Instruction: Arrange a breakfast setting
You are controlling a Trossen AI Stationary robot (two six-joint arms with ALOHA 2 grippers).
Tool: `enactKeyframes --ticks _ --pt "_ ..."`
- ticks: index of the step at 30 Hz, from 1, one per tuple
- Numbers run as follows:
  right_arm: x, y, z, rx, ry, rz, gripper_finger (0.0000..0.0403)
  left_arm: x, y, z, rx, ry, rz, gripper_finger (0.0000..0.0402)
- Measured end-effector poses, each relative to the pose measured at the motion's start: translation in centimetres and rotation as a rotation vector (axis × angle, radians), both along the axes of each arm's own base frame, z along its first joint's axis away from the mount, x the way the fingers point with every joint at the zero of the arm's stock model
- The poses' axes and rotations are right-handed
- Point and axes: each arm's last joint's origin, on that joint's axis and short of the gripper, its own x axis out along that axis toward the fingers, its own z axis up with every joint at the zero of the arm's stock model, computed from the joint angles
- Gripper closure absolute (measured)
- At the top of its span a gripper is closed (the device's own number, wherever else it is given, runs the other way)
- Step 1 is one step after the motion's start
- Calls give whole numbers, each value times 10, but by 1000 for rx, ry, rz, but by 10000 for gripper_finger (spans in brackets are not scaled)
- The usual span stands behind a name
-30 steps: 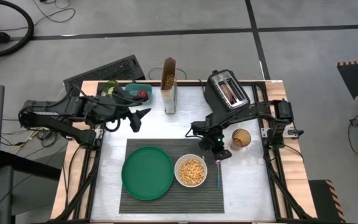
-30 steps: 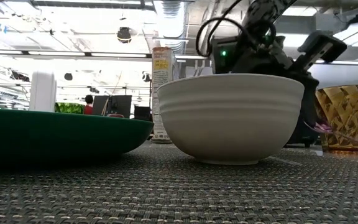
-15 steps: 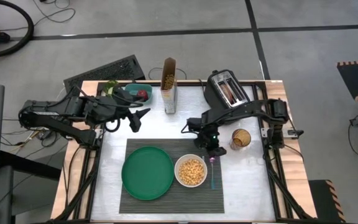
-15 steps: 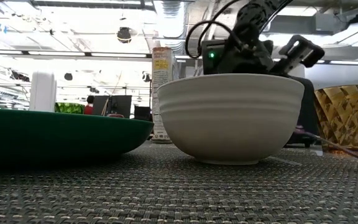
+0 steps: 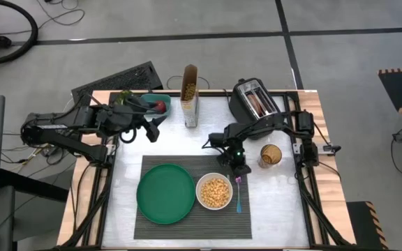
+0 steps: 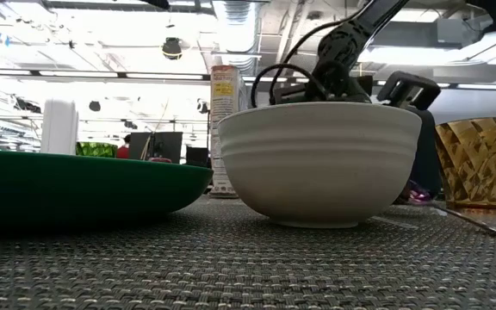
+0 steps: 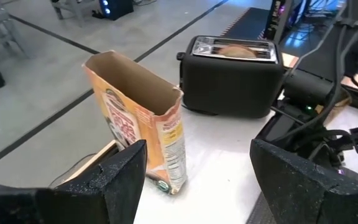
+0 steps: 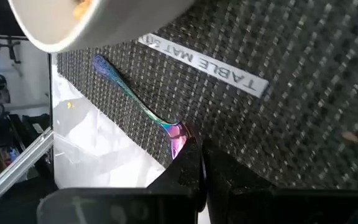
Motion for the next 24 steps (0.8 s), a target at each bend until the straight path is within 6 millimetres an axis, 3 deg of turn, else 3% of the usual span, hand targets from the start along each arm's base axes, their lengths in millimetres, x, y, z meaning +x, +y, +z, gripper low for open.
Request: enactKeyframes --ticks 3,10,19,24 --pt "1 -3 0 -11 -5 -13 373 0 2 0 0 0 11 132" --pt "3 -5 -2 -64 4 -44 301 0 3 0 -1 0 12 132" --pt "2 -4 -1 -50 58 -103 239 0 2 0 11 9 5 132" --pt "6 -4 14 -51 108 -100 203 0 2 0 -8 5 -15 132"
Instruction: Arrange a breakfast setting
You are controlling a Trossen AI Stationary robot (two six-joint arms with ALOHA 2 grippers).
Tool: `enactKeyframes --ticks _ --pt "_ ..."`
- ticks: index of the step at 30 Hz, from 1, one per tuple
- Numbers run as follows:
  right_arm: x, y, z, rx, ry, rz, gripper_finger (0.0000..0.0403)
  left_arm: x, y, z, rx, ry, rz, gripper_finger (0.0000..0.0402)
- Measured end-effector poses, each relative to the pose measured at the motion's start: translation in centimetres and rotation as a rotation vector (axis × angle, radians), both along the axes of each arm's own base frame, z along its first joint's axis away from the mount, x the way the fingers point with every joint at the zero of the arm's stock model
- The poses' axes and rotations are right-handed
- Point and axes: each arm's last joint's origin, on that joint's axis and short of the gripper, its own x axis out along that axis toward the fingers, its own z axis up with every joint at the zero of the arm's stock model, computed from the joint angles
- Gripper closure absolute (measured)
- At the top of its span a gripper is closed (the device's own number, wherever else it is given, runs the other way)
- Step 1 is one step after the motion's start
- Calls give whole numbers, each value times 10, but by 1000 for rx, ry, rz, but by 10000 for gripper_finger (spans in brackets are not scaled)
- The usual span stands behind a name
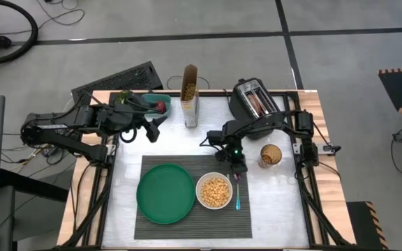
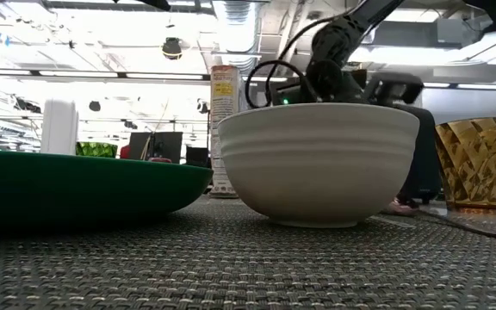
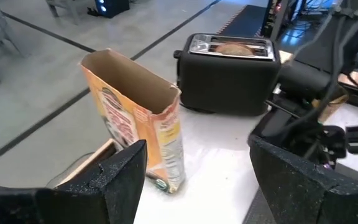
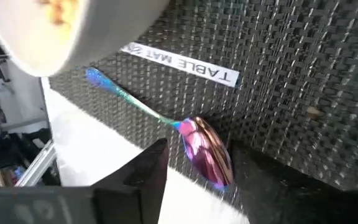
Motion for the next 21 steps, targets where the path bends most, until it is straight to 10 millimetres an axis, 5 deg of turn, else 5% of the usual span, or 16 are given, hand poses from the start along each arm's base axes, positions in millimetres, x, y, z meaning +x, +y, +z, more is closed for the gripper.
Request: enactKeyframes --ticks 12,21 --pt "14 -9 79 -9 -61 8 195 -2 -1 2 -32 -32 -11 132" --pt "13 -42 171 -18 -83 -218 203 -30 16 24 47 -53 46 132"
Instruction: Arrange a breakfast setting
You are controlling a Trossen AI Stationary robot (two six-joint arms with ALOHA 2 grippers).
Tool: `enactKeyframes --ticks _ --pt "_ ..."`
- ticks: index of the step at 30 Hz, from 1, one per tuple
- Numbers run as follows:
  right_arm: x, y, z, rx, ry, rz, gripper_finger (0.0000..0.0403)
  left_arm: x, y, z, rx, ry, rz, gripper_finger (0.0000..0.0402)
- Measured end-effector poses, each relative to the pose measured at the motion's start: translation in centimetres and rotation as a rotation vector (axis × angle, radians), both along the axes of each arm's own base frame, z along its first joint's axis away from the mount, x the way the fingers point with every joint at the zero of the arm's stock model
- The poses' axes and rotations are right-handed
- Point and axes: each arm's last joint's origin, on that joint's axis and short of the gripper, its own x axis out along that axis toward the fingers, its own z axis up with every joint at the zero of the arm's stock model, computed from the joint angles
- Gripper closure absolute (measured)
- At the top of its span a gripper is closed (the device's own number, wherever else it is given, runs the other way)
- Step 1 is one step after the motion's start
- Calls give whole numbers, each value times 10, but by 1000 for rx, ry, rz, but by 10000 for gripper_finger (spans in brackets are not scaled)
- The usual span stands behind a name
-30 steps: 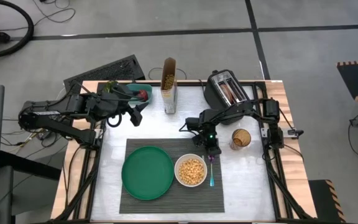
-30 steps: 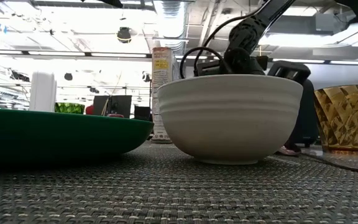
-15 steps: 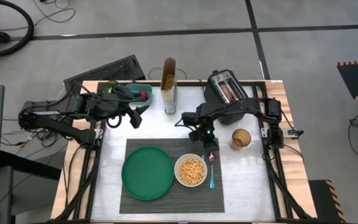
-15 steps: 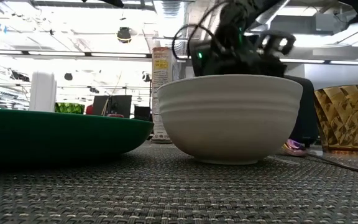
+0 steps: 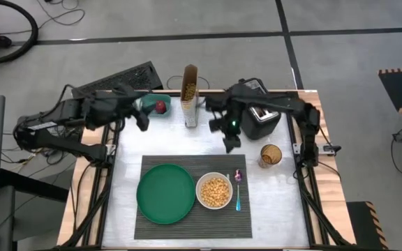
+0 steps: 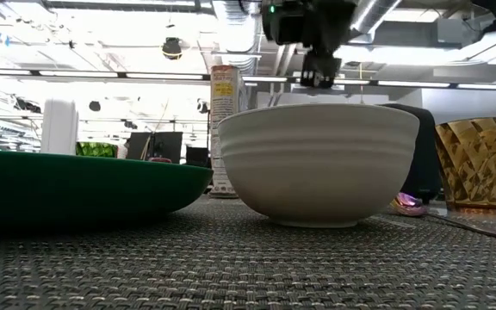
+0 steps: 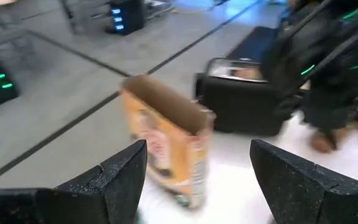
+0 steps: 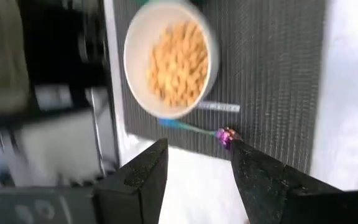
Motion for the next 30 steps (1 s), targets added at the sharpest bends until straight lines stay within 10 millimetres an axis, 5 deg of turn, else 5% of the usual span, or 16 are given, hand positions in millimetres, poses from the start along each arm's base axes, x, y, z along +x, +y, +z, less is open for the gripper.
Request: enactKeyframes --ticks 7,14,24,30 --pt "-9 -22 69 -44 -186 -182 203 5 32 -23 -40 236 134 132" --pt "-30 -17 134 -47 -391 -287 204 19 82 -52 -133 462 241 132" --pt "-85 1 180 -91 -527 -414 204 18 175 -103 -387 591 271 131" --pt "-103 6 195 -101 -577 -474 204 34 208 -149 -516 687 197 97"
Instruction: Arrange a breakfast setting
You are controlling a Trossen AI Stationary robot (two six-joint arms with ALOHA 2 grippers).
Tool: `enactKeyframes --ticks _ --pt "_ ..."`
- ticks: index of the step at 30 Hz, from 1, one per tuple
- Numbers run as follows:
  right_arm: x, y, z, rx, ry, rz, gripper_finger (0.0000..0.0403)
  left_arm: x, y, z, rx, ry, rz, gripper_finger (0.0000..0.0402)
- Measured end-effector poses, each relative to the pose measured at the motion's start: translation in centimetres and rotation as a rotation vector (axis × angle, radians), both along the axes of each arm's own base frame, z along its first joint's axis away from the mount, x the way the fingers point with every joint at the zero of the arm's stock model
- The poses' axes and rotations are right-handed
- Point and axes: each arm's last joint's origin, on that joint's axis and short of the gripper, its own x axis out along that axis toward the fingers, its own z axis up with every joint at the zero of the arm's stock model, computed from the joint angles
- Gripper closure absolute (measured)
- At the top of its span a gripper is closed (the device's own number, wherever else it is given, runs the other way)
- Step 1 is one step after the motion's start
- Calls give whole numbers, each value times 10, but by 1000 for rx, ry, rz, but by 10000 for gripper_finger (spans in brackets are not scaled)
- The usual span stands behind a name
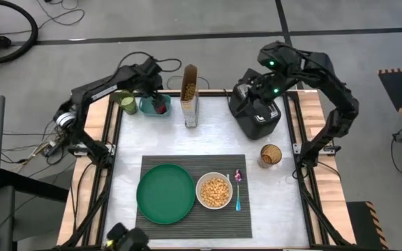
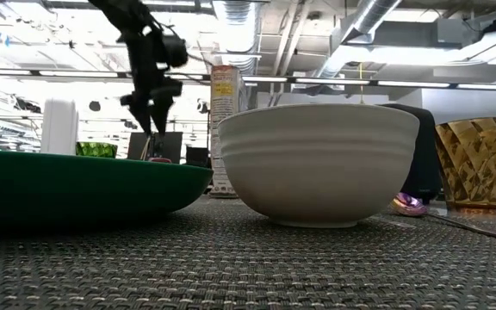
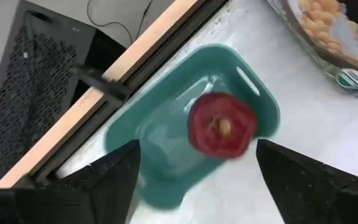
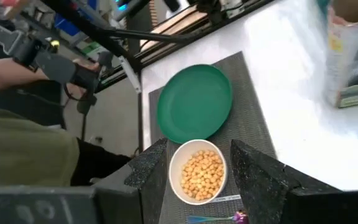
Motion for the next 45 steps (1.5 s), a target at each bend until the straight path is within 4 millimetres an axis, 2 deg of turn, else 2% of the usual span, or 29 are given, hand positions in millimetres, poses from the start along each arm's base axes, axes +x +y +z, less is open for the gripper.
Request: enactKeyframes --ticks 3,7,15,19,23,33,45 --pt "-2 3 1 -15 4 -18 204 9 10 -14 -1 2 6 72" --pt "-3 7 1 -14 21 -24 204 16 16 -19 10 -40 30 53" --pt "2 13 -4 -10 54 7 204 16 6 -22 -62 0 32 51" --pt "2 12 -4 -40 59 0 204 24 2 -21 -6 14 19 51" --pt "2 13 -4 -40 60 3 204 24 2 -22 5 20 32 51" --pt "2 13 -5 -42 63 3 204 29 6 -42 -78 71 16 51" --pt "2 12 -5 -79 59 8 204 25 10 -42 -72 81 3 51"
